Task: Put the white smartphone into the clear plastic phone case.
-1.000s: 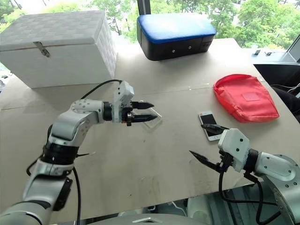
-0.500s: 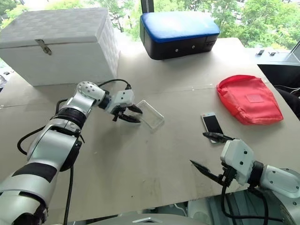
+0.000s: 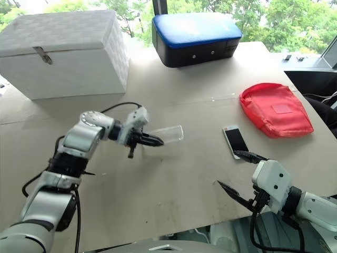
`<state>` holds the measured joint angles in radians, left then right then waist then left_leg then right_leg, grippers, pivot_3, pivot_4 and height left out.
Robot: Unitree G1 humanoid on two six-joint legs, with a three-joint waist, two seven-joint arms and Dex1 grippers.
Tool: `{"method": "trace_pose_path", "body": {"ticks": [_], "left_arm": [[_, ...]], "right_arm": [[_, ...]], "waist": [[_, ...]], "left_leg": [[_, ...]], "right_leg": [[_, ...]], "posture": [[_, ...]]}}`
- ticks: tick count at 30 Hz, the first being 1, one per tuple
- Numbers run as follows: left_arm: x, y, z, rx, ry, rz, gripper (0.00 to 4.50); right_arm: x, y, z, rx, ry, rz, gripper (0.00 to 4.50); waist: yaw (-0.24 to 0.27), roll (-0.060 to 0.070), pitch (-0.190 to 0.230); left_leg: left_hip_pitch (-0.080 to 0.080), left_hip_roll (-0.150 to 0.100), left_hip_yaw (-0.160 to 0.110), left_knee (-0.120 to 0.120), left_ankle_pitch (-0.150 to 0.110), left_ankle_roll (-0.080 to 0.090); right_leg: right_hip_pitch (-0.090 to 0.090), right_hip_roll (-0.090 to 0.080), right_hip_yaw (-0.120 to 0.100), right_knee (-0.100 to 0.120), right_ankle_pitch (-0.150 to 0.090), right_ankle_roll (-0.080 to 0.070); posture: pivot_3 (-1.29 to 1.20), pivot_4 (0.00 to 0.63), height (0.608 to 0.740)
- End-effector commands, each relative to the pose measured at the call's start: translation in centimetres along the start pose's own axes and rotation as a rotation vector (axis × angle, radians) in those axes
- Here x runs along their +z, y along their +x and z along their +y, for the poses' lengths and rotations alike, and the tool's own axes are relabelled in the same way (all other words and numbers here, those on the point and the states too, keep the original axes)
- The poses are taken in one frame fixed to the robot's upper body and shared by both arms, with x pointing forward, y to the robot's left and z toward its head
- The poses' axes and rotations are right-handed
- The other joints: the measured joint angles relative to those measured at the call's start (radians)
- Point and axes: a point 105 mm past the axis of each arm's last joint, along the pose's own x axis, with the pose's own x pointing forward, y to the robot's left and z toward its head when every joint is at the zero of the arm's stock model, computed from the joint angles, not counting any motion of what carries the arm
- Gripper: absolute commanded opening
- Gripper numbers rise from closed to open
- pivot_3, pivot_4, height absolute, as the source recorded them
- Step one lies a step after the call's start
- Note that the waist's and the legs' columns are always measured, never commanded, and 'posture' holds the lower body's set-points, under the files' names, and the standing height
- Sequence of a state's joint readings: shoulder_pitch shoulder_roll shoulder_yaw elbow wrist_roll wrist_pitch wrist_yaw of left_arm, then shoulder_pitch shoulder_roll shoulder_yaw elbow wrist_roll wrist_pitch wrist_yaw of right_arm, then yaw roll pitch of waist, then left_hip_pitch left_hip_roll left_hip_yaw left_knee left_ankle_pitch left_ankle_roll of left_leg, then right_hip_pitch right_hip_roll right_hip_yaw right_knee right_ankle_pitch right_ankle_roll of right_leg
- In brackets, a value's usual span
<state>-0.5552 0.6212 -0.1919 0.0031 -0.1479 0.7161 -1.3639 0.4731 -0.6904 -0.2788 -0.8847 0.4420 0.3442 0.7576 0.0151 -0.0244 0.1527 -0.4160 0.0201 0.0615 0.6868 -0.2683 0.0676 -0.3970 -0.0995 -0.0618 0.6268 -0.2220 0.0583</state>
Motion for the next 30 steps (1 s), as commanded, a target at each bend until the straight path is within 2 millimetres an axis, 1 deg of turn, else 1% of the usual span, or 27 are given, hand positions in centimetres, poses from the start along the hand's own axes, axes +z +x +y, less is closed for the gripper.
{"method": "trace_pose_path", "body": {"ticks": [1,3,4,5,7,8,10,12,13,14,16,19,22,25,30], "left_arm": [[0.9,0.6,-1.0,0.136,0.003,-0.041,0.05],[0.9,1.0,-0.9,0.184,-0.008,-0.058,0.05],[0.9,1.3,-0.8,0.199,-0.012,-0.065,0.05],[0.8,1.5,-0.8,0.202,-0.018,-0.069,0.05],[0.4,1.8,-0.9,0.207,-0.008,-0.061,0.05],[0.2,2.0,-0.9,0.207,0.000,-0.054,0.05],[-0.1,2.1,-0.9,0.206,-0.005,-0.052,0.05],[-0.1,2.2,-0.9,0.205,-0.009,-0.055,0.05],[0.0,2.3,-0.8,0.207,-0.007,-0.054,0.05],[0.0,2.3,-0.8,0.208,-0.005,-0.053,0.05],[0.1,2.4,-0.7,0.209,0.006,-0.048,0.05],[0.0,2.4,-0.8,0.201,0.031,-0.039,0.05],[-0.3,2.7,-0.9,0.184,0.108,-0.022,0.05],[0.0,3.0,-1.2,0.147,0.169,-0.041,0.05],[0.4,3.0,-1.1,0.087,0.203,-0.065,0.05]], "right_arm": [[0.2,-0.8,-0.6,-0.016,-0.004,-0.003,4.50],[-0.2,-1.0,-1.1,-0.019,0.000,0.011,4.50],[-0.4,-1.1,-1.8,-0.027,0.040,0.011,4.50],[-0.5,-1.1,-2.5,-0.020,0.107,-0.004,4.50],[-0.5,-1.4,-4.2,-0.020,0.155,-0.008,4.50],[-0.3,-1.5,-4.8,-0.003,0.147,-0.004,4.50],[0.2,-1.9,-6.3,0.018,0.065,0.003,4.50],[0.3,-2.3,-7.1,0.061,0.039,0.016,4.50],[0.7,-2.5,-7.8,0.084,0.031,0.011,4.50],[1.2,-2.8,-8.5,0.105,0.028,0.002,4.50],[2.1,-3.3,-9.5,0.152,0.005,-0.007,4.50],[2.4,-3.8,-10.1,0.213,-0.031,0.024,4.50],[2.5,-3.9,-10.4,0.233,-0.053,0.031,4.50],[2.4,-3.7,-10.3,0.241,-0.058,0.031,4.50],[2.3,-3.7,-9.8,0.242,-0.061,0.033,4.50]], "waist": [[0.005,0.000,0.000],[0.009,0.000,0.000],[0.009,0.000,0.000],[0.008,0.000,0.000],[0.001,0.000,0.000],[-0.001,0.001,0.000],[0.000,0.001,0.000],[0.001,0.001,0.000],[0.002,0.001,0.000],[0.002,0.002,0.000],[0.003,0.002,0.000],[0.005,0.002,0.000],[0.005,0.002,0.000],[0.005,0.002,0.000],[0.005,0.002,0.000]], "left_leg": [[0.001,0.000,-0.001,0.000,0.000,0.000],[0.002,0.000,-0.002,0.000,0.000,0.000],[0.002,0.000,-0.002,0.000,-0.001,0.002],[0.003,0.000,-0.003,0.000,-0.001,0.002],[0.004,0.000,-0.003,0.000,0.000,0.002],[0.005,0.000,-0.002,0.001,0.000,0.002],[0.005,0.000,-0.001,0.000,0.000,0.002],[0.004,0.000,-0.002,-0.001,0.000,0.002],[0.003,0.000,-0.002,-0.001,0.000,0.001],[0.003,0.000,-0.002,-0.001,0.001,-0.001],[0.002,-0.001,-0.001,-0.001,0.002,-0.002],[0.001,-0.002,-0.001,-0.001,0.001,0.000],[0.002,-0.001,-0.001,-0.001,0.000,0.001],[0.002,-0.001,-0.001,-0.001,0.000,0.001],[0.002,-0.001,-0.001,-0.001,0.000,0.001]], "right_leg": [[0.001,0.000,-0.001,0.000,0.000,0.000],[0.002,0.001,-0.001,0.000,0.000,0.000],[0.002,0.002,-0.001,0.000,-0.003,-0.003],[0.002,0.002,0.000,0.000,-0.004,-0.001],[0.003,0.003,0.001,0.000,-0.003,-0.001],[0.003,0.003,0.002,0.000,-0.002,-0.003],[0.003,0.003,0.003,0.001,-0.001,-0.003],[0.002,0.004,0.003,0.001,-0.001,-0.004],[0.001,0.004,0.004,0.001,-0.001,-0.003],[0.001,0.005,0.004,0.000,0.001,0.000],[0.001,0.004,0.004,-0.001,0.001,0.000],[0.001,0.004,0.004,-0.001,0.001,0.001],[0.001,0.004,0.004,-0.001,0.001,0.001],[0.001,0.003,0.005,-0.001,0.001,0.001],[0.001,0.002,0.004,-0.001,0.001,0.000]], "posture": [[0.00,0.150,0.734],[0.00,0.150,0.734],[0.00,0.150,0.734],[0.00,0.150,0.734],[0.00,0.150,0.734],[0.00,0.150,0.734],[0.00,0.150,0.734],[0.00,0.150,0.734],[0.00,0.150,0.734],[0.00,0.150,0.734],[0.00,0.150,0.734],[0.00,0.150,0.734],[0.00,0.150,0.734],[0.00,0.150,0.734],[0.00,0.150,0.734]]}}
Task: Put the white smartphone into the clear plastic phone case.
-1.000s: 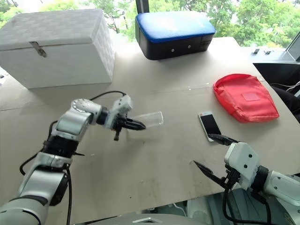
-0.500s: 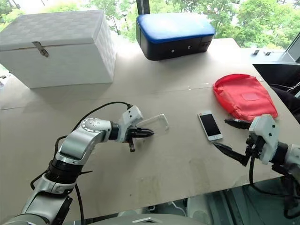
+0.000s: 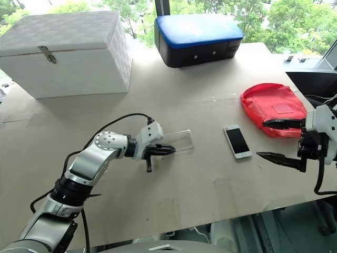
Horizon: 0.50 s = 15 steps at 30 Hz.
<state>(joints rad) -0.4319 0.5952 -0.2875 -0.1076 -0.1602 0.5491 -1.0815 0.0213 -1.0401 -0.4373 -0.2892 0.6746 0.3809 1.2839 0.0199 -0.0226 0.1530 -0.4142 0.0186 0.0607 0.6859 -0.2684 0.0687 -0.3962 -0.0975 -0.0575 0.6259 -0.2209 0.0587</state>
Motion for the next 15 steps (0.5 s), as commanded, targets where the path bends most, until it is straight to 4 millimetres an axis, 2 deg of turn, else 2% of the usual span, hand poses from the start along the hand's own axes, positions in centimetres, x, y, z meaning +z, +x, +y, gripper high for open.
{"method": "trace_pose_path", "body": {"ticks": [1,2,3,4,5,6,8,11,12,15], "left_arm": [[1.5,-0.2,-0.3,-0.078,0.023,-0.067,0.05],[1.7,-0.3,-0.5,-0.107,0.014,-0.075,0.57],[1.6,-0.4,-0.7,-0.120,0.031,-0.071,0.84],[1.5,-0.5,-0.7,-0.125,0.045,-0.063,1.34],[1.5,-0.7,-0.6,-0.111,0.047,-0.074,1.66],[1.8,-1.0,-0.5,-0.091,0.035,-0.109,2.25],[2.2,-2.0,-0.7,-0.069,0.017,-0.177,3.15],[2.2,-4.1,-1.1,-0.003,-0.001,-0.272,3.15],[2.1,-4.7,-1.1,0.036,-0.002,-0.298,3.15],[1.5,-6.8,-2.0,0.085,0.010,-0.399,3.15]], "right_arm": [[0.6,-0.1,0.3,-0.005,-0.040,-0.008,4.50],[0.6,-0.2,0.3,-0.014,-0.041,-0.007,4.50],[0.6,-0.3,0.3,-0.030,-0.040,-0.007,4.50],[0.6,-0.3,0.3,-0.041,-0.039,-0.007,4.50],[0.4,-0.3,0.1,-0.080,-0.035,-0.002,4.50],[0.0,-0.1,-0.2,-0.143,-0.012,0.010,4.50],[-0.8,0.5,-0.5,-0.278,-0.002,0.035,4.50],[-2.1,2.2,0.3,-0.410,0.001,0.075,4.50],[-2.4,2.9,0.8,-0.407,0.067,0.067,4.50],[-3.6,4.9,0.3,-0.537,0.232,0.021,4.50]], "waist": [[0.000,0.000,0.000],[0.000,0.000,0.000],[0.000,0.000,0.000],[0.000,0.000,0.000],[-0.001,0.000,0.000],[-0.001,0.000,0.000],[-0.004,0.000,0.000],[-0.005,0.001,0.000],[-0.007,0.001,0.000],[-0.009,0.002,0.000]], "left_leg": [[0.000,0.000,0.000,0.000,0.000,-0.001],[0.000,0.000,0.000,0.000,0.001,-0.001],[0.000,0.000,0.000,0.000,0.001,-0.002],[0.000,0.000,0.000,0.000,0.001,-0.002],[0.000,0.000,0.000,0.000,0.001,-0.003],[0.000,0.000,0.000,0.000,0.002,-0.003],[0.000,0.000,0.000,0.000,0.002,-0.003],[0.000,0.001,0.000,-0.001,0.002,-0.003],[0.000,0.001,0.000,-0.001,0.002,-0.004],[0.000,0.002,0.001,-0.001,0.002,-0.004]], "right_leg": [[0.000,0.000,0.000,0.000,0.000,0.000],[0.000,0.000,0.000,0.000,0.000,0.000],[0.000,0.000,0.000,0.000,0.000,0.000],[0.000,0.000,0.000,0.000,0.000,0.000],[0.000,0.000,0.000,0.000,0.000,0.000],[0.000,0.000,0.000,0.000,0.000,0.000],[0.000,0.000,0.000,0.000,0.000,0.000],[-0.001,-0.001,0.000,0.000,0.000,0.000],[-0.001,-0.001,0.000,0.000,0.000,0.000],[-0.001,-0.006,-0.001,0.000,0.000,0.000]], "posture": [[0.00,0.150,0.734],[0.00,0.150,0.734],[0.00,0.150,0.734],[0.00,0.150,0.734],[0.00,0.150,0.734],[0.00,0.150,0.734],[0.00,0.150,0.734],[0.00,0.150,0.734],[0.00,0.150,0.734],[0.00,0.150,0.734]]}}
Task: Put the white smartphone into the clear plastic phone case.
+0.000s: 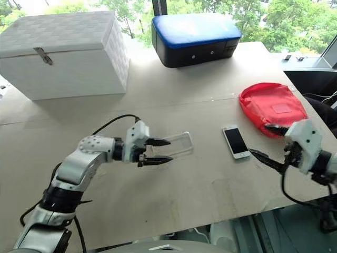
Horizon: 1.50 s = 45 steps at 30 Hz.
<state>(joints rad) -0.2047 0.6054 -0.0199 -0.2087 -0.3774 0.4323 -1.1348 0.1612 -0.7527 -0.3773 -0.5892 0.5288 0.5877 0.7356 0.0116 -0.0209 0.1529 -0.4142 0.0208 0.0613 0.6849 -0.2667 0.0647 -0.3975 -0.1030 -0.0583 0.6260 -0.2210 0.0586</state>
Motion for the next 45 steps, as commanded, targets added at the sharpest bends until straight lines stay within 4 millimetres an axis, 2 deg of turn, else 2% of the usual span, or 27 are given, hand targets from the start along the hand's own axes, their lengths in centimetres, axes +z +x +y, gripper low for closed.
{"method": "trace_pose_path", "body": {"ticks": [1,4,8,15,18,21,22,23,24,25,29,31,35,37,40,45], "left_arm": [[1.8,-2.4,-1.0,0.027,0.088,-0.140,3.15],[1.9,-3.9,-2.3,-0.017,0.077,-0.189,3.15],[2.2,-5.6,-3.9,-0.093,0.062,-0.213,3.15],[4.0,-6.9,-4.0,-0.064,0.075,-0.259,3.15],[4.7,-6.8,-3.8,-0.035,0.085,-0.282,3.15],[5.0,-6.5,-3.5,-0.003,0.092,-0.298,3.15],[5.1,-6.5,-3.4,0.007,0.093,-0.300,3.20],[5.1,-6.4,-3.4,0.015,0.093,-0.302,3.20],[5.1,-6.4,-3.3,0.022,0.090,-0.305,3.20],[5.0,-6.2,-3.3,0.028,0.086,-0.304,3.20],[4.9,-5.5,-3.4,0.043,0.069,-0.311,3.20],[5.0,-5.2,-3.6,0.045,0.061,-0.322,3.20],[4.5,-5.1,-2.8,0.125,0.011,-0.334,3.20],[4.2,-5.3,-2.1,0.175,-0.022,-0.344,3.20],[4.0,-5.5,-1.6,0.212,-0.045,-0.351,3.20],[4.0,-5.9,-1.0,0.256,-0.059,-0.355,3.20]], "right_arm": [[-0.7,2.2,0.3,-0.138,0.076,0.018,4.50],[-2.3,4.0,0.8,-0.210,0.109,0.059,4.50],[-4.2,5.7,0.3,-0.330,0.142,0.130,4.50],[-7.7,6.5,-0.7,-0.460,0.192,0.275,4.50],[-8.1,7.2,-0.2,-0.438,0.247,0.284,4.50],[-8.7,7.8,1.4,-0.364,0.342,0.330,4.50],[-8.9,7.9,2.0,-0.333,0.368,0.344,3.98],[-9.0,8.0,2.4,-0.309,0.386,0.352,3.72],[-9.1,8.0,2.8,-0.282,0.406,0.360,3.12],[-9.1,7.9,2.9,-0.270,0.424,0.358,2.88],[-9.2,7.5,2.5,-0.261,0.452,0.346,2.77],[-9.0,7.4,2.3,-0.250,0.432,0.334,2.77],[-5.5,8.0,1.7,-0.153,0.303,0.173,2.77],[-2.9,9.0,2.3,-0.042,0.230,0.068,2.77],[-0.4,10.2,2.9,0.077,0.159,-0.023,2.77],[2.6,12.6,4.1,0.259,0.009,-0.097,2.77]], "waist": [[-0.001,0.000,0.000],[0.007,0.001,0.000],[0.003,0.002,0.000],[0.000,0.002,-0.001],[0.000,0.001,-0.004],[-0.002,0.000,-0.006],[-0.002,-0.001,-0.007],[-0.002,0.000,-0.007],[-0.002,0.000,-0.007],[-0.002,-0.001,-0.008],[-0.001,-0.003,-0.009],[0.000,-0.003,-0.009],[0.000,-0.003,-0.009],[-0.004,-0.001,-0.008],[-0.022,0.005,-0.004],[-0.023,0.004,-0.004]], "left_leg": [[0.000,0.000,0.000,0.000,0.000,0.000],[0.001,-0.001,0.000,0.000,-0.001,-0.001],[0.000,-0.003,0.001,0.000,-0.001,-0.001],[0.000,-0.004,0.001,-0.001,0.000,0.000],[0.003,-0.004,0.001,-0.001,0.000,0.001],[0.004,-0.003,0.001,-0.001,-0.001,0.002],[0.005,-0.002,0.001,-0.001,-0.001,0.002],[0.005,-0.002,0.001,-0.001,-0.001,0.002],[0.005,-0.002,0.001,-0.001,-0.001,0.002],[0.005,-0.002,0.001,-0.001,-0.001,0.001],[0.004,-0.002,0.001,-0.002,0.000,0.000],[0.004,-0.002,0.001,-0.002,0.000,0.000],[0.004,-0.002,0.001,-0.002,-0.002,0.002],[0.004,-0.002,0.002,-0.002,-0.002,0.003],[0.003,-0.001,0.002,-0.002,-0.002,0.004],[0.001,0.000,0.002,-0.003,-0.001,0.001]], "right_leg": [[0.000,0.000,0.000,0.000,-0.001,-0.003],[0.000,-0.003,-0.001,0.000,-0.002,-0.004],[-0.001,-0.003,-0.002,0.000,-0.002,-0.004],[-0.002,0.002,-0.001,0.000,-0.002,-0.004],[0.001,0.002,-0.001,0.000,-0.002,-0.003],[0.002,0.003,-0.001,0.001,-0.002,-0.003],[0.002,0.003,0.000,0.001,-0.002,-0.003],[0.002,0.004,0.000,0.001,-0.002,-0.003],[0.002,0.004,0.000,0.001,-0.002,-0.003],[0.002,0.004,0.000,0.001,-0.002,-0.004],[0.001,0.005,0.000,0.000,-0.002,-0.004],[0.001,0.005,0.000,0.000,-0.002,-0.004],[0.001,0.005,0.000,0.000,-0.002,-0.004],[0.001,0.005,0.000,0.000,-0.002,-0.004],[0.001,0.006,0.001,0.000,-0.002,-0.004],[-0.001,0.008,0.002,-0.001,-0.002,-0.004]], "posture": [[0.00,0.150,0.734],[0.00,0.150,0.734],[0.00,0.150,0.734],[0.00,0.150,0.734],[0.00,0.150,0.734],[0.00,0.150,0.734],[0.00,0.150,0.734],[0.00,0.150,0.734],[0.00,0.150,0.734],[0.00,0.150,0.734],[0.00,0.150,0.734],[0.00,0.150,0.734],[0.00,0.150,0.734],[0.00,0.150,0.734],[0.00,0.150,0.734],[0.00,0.150,0.734]]}}
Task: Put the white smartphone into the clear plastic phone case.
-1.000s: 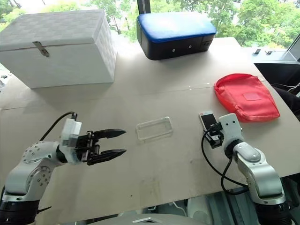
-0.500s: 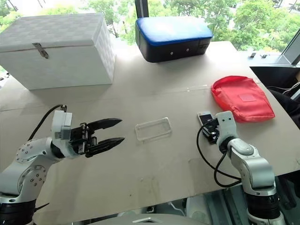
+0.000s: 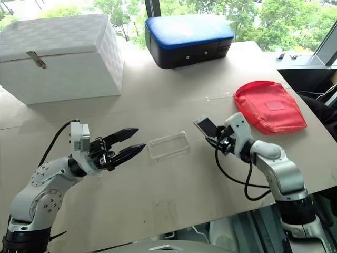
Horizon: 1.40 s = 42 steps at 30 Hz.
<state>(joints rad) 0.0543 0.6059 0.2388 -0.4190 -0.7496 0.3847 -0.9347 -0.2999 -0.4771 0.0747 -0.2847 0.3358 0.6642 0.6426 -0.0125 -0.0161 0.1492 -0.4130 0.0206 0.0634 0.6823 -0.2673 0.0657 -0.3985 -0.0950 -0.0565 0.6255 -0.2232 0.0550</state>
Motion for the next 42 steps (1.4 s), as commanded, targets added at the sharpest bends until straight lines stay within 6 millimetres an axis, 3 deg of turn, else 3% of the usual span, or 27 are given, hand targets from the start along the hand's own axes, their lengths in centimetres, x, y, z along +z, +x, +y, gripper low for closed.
{"method": "trace_pose_path", "body": {"ticks": [1,5,14,25,34,42], "left_arm": [[0.9,-0.6,0.6,0.050,0.020,-0.021,3.20],[0.4,-1.9,1.6,0.127,0.010,-0.007,3.20],[-2.3,-5.9,0.6,0.145,-0.006,0.141,3.20],[-3.3,-6.4,-0.8,0.153,0.004,0.153,3.20],[-3.4,-6.7,-1.4,0.157,0.013,0.157,3.20],[-3.3,-6.9,-1.5,0.121,0.043,0.154,3.20]], "right_arm": [[2.2,1.5,1.2,0.148,-0.130,-0.057,2.77],[2.5,2.9,2.7,0.325,-0.297,-0.021,2.77],[1.7,3.9,2.7,0.577,-0.584,0.115,2.77],[1.7,5.5,1.9,0.679,-0.757,0.179,2.77],[2.3,6.3,1.5,0.705,-0.762,0.171,2.77],[1.7,6.2,1.4,0.740,-0.799,0.217,2.77]], "waist": [[0.003,-0.001,0.000],[0.004,0.000,0.001],[0.000,0.000,0.003],[-0.003,0.001,0.003],[-0.003,0.001,0.004],[-0.004,0.001,0.004]], "left_leg": [[0.000,0.000,0.000,0.000,0.000,0.000],[-0.001,0.000,0.000,0.000,0.000,-0.001],[-0.001,0.000,0.001,0.000,0.000,-0.001],[-0.001,0.000,0.002,0.000,0.000,-0.002],[-0.001,0.000,0.003,-0.001,0.000,-0.002],[-0.001,0.000,0.003,-0.001,0.000,-0.002]], "right_leg": [[0.000,0.000,0.000,0.000,0.000,0.000],[0.000,0.000,-0.001,-0.001,0.002,0.003],[-0.003,-0.001,0.000,-0.001,0.000,0.000],[-0.003,-0.003,-0.001,-0.001,0.000,-0.001],[-0.004,-0.004,-0.001,-0.001,0.000,-0.001],[-0.004,-0.005,-0.001,-0.001,0.000,-0.001]], "posture": [[0.00,0.150,0.734],[0.00,0.150,0.734],[0.00,0.150,0.734],[0.00,0.150,0.734],[0.00,0.150,0.734],[0.00,0.150,0.734]]}}
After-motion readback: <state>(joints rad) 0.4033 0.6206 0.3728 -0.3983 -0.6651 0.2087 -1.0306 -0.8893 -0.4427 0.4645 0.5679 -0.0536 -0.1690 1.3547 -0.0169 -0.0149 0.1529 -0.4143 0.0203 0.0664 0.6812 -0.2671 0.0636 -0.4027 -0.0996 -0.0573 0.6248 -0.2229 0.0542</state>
